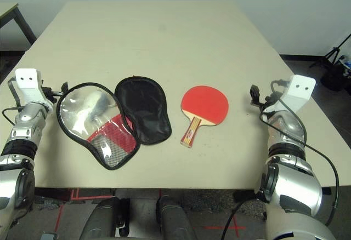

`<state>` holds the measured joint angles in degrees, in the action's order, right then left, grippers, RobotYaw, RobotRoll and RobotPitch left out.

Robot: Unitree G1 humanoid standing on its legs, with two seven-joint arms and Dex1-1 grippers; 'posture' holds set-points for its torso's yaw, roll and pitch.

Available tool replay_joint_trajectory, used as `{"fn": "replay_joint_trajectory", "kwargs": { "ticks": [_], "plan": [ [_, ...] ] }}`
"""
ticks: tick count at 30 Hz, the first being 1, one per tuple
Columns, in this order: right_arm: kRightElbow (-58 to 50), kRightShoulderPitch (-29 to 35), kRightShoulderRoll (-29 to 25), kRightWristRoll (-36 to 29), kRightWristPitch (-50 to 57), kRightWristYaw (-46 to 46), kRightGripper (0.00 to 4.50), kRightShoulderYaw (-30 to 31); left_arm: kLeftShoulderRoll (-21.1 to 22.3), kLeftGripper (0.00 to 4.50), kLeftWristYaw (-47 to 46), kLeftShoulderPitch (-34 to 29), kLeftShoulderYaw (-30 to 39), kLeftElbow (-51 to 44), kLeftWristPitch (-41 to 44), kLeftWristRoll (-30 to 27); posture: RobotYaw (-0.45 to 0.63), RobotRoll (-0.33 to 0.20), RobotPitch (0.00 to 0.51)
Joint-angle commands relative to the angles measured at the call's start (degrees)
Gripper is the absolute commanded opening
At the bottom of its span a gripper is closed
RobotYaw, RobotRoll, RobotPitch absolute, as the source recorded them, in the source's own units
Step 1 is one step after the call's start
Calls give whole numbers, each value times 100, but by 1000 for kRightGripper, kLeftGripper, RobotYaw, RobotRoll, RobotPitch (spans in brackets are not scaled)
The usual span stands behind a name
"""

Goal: Store the ping-pong paddle in its case and zip it.

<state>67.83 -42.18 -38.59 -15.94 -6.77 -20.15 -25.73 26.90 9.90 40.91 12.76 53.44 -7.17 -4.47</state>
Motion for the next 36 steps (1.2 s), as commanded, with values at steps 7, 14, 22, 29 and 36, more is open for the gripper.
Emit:
{"fn": "replay_joint_trajectory", "kwargs": {
  "ticks": [7, 14, 22, 29, 36],
  "plan": [
    [-200, 71, -206, 3, -7, 589, 4480, -117, -2, 4500, 189, 118, -75, -55, 121, 11, -45, 0, 130],
    [-3181, 373, -344, -382, 3588, 820, 4480, 266, 517, 4500, 1924, 1076, -257, -137, 738, -236, -51, 0, 114],
    [-7562, 474, -45, -1277, 9688, 1491, 4480, 5, 555, 4500, 4175, 1752, -1239, -685, 1264, -94, -102, 0, 99],
    [-8531, 787, 1119, -1935, 9927, 2669, 4480, -163, -69, 4500, 5113, 1832, -1926, -1052, 1234, -49, -93, 0, 98],
    [-9280, 1454, 2048, -2637, 9927, 3970, 4480, -169, -796, 4500, 5463, 1810, -2453, -1182, 951, 136, -80, 0, 102]
  ]
}}
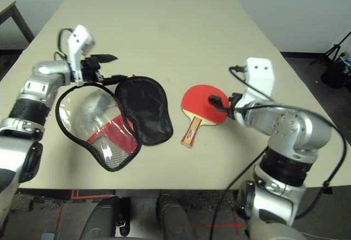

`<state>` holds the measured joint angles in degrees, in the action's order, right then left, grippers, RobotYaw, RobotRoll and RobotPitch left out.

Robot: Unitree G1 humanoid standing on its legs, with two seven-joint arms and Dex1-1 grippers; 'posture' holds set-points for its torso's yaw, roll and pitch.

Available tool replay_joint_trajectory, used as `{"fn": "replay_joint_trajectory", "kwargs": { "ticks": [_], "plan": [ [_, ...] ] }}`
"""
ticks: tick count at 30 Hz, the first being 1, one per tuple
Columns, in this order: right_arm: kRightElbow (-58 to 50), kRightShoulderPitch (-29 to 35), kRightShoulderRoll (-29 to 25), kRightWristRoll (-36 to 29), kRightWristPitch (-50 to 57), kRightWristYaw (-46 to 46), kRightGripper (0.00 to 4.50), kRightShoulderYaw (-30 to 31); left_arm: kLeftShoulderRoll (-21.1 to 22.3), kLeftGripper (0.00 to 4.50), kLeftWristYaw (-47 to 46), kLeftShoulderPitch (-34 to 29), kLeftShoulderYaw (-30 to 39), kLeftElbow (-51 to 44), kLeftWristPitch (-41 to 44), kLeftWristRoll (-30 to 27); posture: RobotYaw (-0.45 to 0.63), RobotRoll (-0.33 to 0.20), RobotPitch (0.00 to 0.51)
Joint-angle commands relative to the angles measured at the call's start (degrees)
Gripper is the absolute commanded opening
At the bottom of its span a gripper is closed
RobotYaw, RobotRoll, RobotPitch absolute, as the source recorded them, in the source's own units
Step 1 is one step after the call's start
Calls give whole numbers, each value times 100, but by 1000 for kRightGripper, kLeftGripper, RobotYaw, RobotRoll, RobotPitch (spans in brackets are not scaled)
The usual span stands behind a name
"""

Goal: Store the ping-pong paddle in its case and zip it.

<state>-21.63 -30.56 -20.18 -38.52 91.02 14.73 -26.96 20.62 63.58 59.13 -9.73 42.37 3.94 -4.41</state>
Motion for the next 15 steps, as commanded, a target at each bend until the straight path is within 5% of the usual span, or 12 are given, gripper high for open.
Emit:
{"fn": "replay_joint_trajectory", "kwargs": {
  "ticks": [1, 7, 15],
  "plan": [
    [-388, 340, 293, -509, 148, 687, 4480, -85, -245, 4500, 68, 2, -220, -55, -192, 151, -84, 0, 102],
    [-479, 268, 875, -1523, 148, 2182, 4480, -236, -446, 4500, 4, 21, -186, -70, -160, 114, -108, 0, 113],
    [49, 213, 928, -2930, 148, 3727, 4480, -18, -455, 4500, -10, -103, -207, -241, -78, 97, -101, 0, 124]
  ]
}}
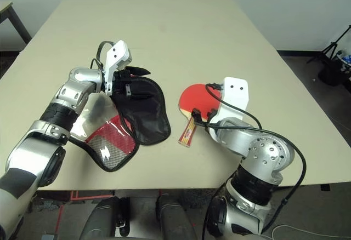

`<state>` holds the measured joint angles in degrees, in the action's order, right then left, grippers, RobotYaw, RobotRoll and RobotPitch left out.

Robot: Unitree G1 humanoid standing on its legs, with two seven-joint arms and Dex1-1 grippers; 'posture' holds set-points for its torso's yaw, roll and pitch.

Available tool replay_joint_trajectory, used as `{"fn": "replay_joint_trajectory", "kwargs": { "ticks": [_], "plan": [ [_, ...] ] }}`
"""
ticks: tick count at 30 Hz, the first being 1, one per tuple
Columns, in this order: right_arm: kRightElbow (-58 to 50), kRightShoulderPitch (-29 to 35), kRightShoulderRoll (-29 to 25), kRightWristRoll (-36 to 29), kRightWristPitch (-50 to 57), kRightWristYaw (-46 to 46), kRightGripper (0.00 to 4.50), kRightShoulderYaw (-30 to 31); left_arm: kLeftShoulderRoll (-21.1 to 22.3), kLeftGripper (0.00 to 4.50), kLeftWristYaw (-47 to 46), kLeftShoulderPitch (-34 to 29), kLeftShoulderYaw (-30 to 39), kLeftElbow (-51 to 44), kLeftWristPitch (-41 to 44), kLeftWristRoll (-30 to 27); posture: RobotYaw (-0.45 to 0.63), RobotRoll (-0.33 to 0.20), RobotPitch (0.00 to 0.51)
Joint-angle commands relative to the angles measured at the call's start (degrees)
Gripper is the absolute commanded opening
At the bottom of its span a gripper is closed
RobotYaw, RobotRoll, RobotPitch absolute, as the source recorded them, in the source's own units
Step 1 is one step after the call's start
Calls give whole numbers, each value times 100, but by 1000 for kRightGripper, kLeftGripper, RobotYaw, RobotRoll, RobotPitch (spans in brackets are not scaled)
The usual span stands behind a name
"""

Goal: Store the ping-pong paddle in its case and zip it.

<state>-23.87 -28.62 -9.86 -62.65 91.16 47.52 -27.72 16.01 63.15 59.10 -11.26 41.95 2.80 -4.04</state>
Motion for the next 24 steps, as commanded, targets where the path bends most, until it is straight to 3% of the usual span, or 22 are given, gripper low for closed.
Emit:
{"fn": "replay_joint_trajectory", "kwargs": {
  "ticks": [1, 10, 16, 22, 24],
  "plan": [
    [373, 58, -143, -677, 134, 625, 4480, 70, 7, 4500, 39, -124, -61, -259, 65, 53, -97, 0, 126],
    [1252, 202, -414, -1633, 134, 1694, 4480, 135, 1, 4500, 9, -257, -39, -664, 325, -12, -81, 0, 137],
    [1072, 729, -451, -2035, 132, 1772, 4480, 522, 7, 4500, -10, -304, -36, -782, 422, -19, -74, 0, 139],
    [1183, 856, -686, -2106, 55, 1596, 4480, 917, -1, 4500, -49, -318, -9, -817, 491, -38, -72, 0, 138],
    [1276, 865, -778, -2028, 49, 1506, 3951, 965, -15, 4500, -69, -325, -8, -834, 509, -47, -68, 0, 137]
  ]
}}
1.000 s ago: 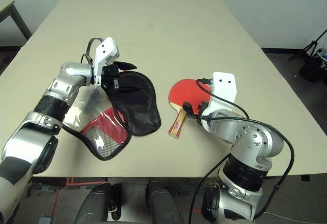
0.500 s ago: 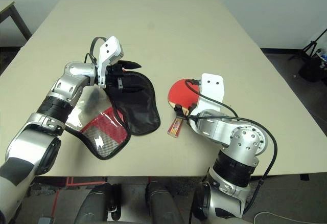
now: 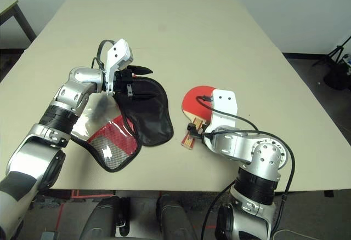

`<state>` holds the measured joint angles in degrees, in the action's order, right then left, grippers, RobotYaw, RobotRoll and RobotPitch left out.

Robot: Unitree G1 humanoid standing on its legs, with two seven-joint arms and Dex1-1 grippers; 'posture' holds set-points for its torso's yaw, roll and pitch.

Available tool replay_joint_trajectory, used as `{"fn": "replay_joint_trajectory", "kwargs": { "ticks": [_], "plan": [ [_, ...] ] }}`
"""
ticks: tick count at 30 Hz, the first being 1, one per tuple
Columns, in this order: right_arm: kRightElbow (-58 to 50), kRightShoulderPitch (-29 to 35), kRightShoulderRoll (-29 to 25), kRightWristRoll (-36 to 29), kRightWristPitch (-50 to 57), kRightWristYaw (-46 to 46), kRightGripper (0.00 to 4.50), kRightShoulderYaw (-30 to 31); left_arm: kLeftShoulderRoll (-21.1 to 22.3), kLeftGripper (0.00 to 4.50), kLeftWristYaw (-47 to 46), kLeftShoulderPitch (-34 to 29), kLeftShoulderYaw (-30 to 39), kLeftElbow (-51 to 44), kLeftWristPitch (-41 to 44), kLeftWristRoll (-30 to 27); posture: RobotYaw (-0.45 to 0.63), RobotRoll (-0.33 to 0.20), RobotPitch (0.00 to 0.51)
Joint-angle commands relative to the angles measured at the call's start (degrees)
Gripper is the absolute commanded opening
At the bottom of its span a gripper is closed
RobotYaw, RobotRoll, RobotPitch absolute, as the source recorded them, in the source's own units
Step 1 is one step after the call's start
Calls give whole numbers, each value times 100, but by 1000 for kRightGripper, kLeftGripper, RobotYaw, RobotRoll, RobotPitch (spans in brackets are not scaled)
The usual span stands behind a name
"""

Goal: Store the ping-pong paddle in its case and zip it.

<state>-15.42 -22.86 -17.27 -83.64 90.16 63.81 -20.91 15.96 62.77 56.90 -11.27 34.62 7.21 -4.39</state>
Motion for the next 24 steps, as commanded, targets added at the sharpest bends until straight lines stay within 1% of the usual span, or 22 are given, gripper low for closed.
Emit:
{"fn": "replay_joint_trajectory", "kwargs": {
  "ticks": [1, 6, 8, 9, 15, 19, 21, 24],
  "plan": [
    [485, 280, -82, 147, 161, -199, 3699, 291, -12, 4500, -40, -113, -8, -113, 76, -15, -67, 0, 137],
    [794, 79, -137, 448, 133, -393, 2266, 244, 12, 4500, -68, -163, -1, -165, 99, -23, -65, 0, 134],
    [899, 6, -126, 564, 113, -441, 1860, 196, 23, 4500, -76, -176, -1, -176, 103, -23, -64, 0, 132],
    [948, -26, -117, 631, 101, -475, 1756, 175, 29, 4500, -77, -180, 1, -179, 101, -23, -64, 0, 130],
    [1370, -282, -127, 1336, -69, -823, 1607, -72, 48, 4500, -93, -152, 17, -128, 80, -17, -68, 0, 124],
    [1802, -571, -553, 2025, -525, -1550, 1540, -42, 43, 4500, -157, -123, 53, -101, 64, -25, -72, 0, 118],
    [2041, -796, -913, 2468, -980, -2216, 1520, 230, 64, 4500, -176, -117, 78, -94, 47, -31, -78, 0, 112],
    [2419, -1174, -1545, 3125, -1602, -3577, 1415, 935, 100, 4500, -220, -78, 143, -85, 57, -65, -90, 0, 106]
  ]
}}
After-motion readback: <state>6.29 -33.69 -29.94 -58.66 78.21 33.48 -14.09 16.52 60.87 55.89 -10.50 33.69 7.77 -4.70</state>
